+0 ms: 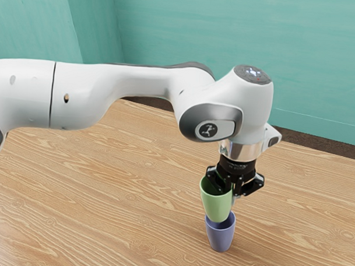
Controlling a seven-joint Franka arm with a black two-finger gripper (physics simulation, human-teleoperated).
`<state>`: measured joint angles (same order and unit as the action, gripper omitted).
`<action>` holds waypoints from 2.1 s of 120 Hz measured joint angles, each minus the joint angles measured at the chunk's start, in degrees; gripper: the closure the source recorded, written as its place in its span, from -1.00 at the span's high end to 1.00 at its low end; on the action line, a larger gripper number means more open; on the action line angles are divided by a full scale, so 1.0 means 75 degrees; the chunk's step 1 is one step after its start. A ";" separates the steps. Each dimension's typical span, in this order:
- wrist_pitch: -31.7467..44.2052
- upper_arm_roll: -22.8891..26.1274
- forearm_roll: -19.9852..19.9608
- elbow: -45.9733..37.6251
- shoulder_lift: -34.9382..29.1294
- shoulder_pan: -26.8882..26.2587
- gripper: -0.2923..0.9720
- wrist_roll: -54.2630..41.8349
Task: Place the left cup onto the right cup
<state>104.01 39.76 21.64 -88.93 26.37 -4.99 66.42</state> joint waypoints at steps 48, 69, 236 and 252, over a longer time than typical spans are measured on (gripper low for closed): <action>0.0233 -0.0091 0.0009 -0.0002 0.0218 -0.0005 -0.70 0.0050; 0.0284 -0.0096 0.0008 0.0006 0.0282 -0.0012 -0.70 0.0076; 0.0523 -0.0123 0.0104 -0.0005 0.0440 -0.0013 -0.46 0.0120; 0.0528 -0.0123 0.0105 -0.0005 0.0440 -0.0013 -0.30 0.0118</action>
<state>107.97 38.84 22.43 -88.97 29.67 -5.09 67.30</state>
